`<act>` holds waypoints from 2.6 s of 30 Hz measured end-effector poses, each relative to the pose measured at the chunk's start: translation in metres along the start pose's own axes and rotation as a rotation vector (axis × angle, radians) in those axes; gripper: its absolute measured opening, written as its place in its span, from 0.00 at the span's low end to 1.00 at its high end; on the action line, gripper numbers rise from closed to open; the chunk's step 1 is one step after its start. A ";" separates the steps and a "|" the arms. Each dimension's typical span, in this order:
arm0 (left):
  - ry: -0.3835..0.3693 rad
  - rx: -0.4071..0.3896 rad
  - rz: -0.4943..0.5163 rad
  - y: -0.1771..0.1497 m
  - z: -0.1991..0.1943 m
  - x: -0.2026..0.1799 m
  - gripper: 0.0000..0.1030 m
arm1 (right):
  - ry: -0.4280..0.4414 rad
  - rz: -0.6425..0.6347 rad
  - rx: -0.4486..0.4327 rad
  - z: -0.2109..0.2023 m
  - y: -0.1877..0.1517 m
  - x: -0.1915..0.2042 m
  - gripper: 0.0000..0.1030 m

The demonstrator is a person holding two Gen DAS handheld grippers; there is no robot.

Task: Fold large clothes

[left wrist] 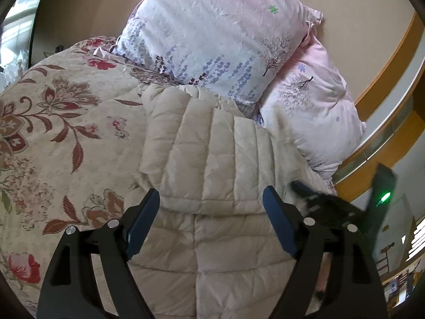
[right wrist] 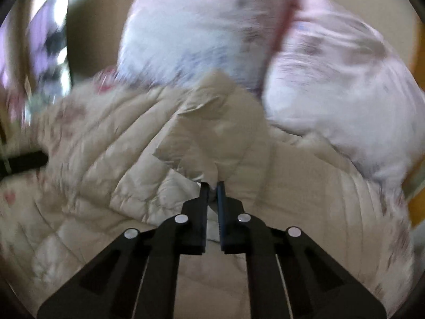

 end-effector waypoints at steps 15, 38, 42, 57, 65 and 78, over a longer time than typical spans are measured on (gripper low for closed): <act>0.177 -0.005 0.289 -0.038 -0.011 -0.006 0.91 | 0.089 0.744 0.070 -0.023 -0.054 -0.163 0.62; 0.316 0.126 0.396 -0.078 0.011 -0.005 0.99 | 0.025 0.768 0.219 0.003 -0.098 -0.156 0.06; 0.354 0.156 0.430 -0.086 0.013 -0.005 0.99 | 0.047 0.742 0.222 -0.003 -0.094 -0.154 0.36; 0.202 0.119 0.324 -0.102 -0.080 0.025 0.99 | 0.057 0.765 0.186 -0.151 -0.179 -0.240 0.70; 0.121 0.141 0.227 -0.118 -0.128 0.057 0.93 | 0.092 0.813 0.298 -0.190 -0.244 -0.265 0.70; -0.052 0.250 0.031 -0.164 -0.132 0.085 0.93 | 0.271 0.845 0.407 -0.224 -0.296 -0.235 0.81</act>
Point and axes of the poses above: each gripper's, at about its wrist camera, not at the fingertips, and z roughly the way its jaws point, x to its left, y to its top, the point moved 6 cm from there along z, roughly the way its jaws point, and after that the axes turned 7 degrees about -x, right-handed, at the moved point
